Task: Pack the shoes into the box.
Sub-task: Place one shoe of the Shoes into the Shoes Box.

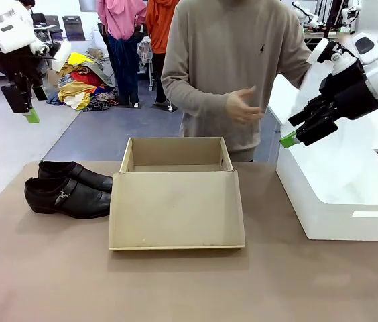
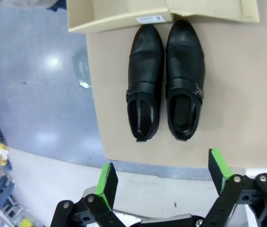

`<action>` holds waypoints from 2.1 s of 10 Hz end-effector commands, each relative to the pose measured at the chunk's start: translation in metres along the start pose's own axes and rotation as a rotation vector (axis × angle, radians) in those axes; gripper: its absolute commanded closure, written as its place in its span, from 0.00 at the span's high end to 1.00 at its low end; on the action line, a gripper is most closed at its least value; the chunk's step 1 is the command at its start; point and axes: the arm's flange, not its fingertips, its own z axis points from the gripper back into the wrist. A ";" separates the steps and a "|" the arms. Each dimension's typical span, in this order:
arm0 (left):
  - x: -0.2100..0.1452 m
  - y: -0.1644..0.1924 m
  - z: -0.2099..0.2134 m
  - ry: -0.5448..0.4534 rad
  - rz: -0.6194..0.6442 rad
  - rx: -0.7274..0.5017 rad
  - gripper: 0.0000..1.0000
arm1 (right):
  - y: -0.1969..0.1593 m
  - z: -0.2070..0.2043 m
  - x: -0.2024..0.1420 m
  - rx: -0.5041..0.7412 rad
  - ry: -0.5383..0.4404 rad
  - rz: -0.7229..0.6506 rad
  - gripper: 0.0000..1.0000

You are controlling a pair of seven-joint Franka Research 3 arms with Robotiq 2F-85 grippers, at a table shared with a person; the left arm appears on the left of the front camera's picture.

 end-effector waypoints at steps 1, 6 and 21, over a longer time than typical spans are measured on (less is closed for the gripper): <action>-0.005 0.019 -0.009 0.025 -0.069 -0.016 1.00 | -0.003 -0.002 0.000 0.012 -0.017 0.009 1.00; -0.007 0.023 -0.029 0.021 -0.054 -0.044 1.00 | -0.003 -0.002 0.000 0.012 -0.017 0.009 1.00; -0.041 0.098 -0.105 -0.014 -0.039 -0.149 1.00 | -0.003 -0.002 0.000 0.012 -0.017 0.009 1.00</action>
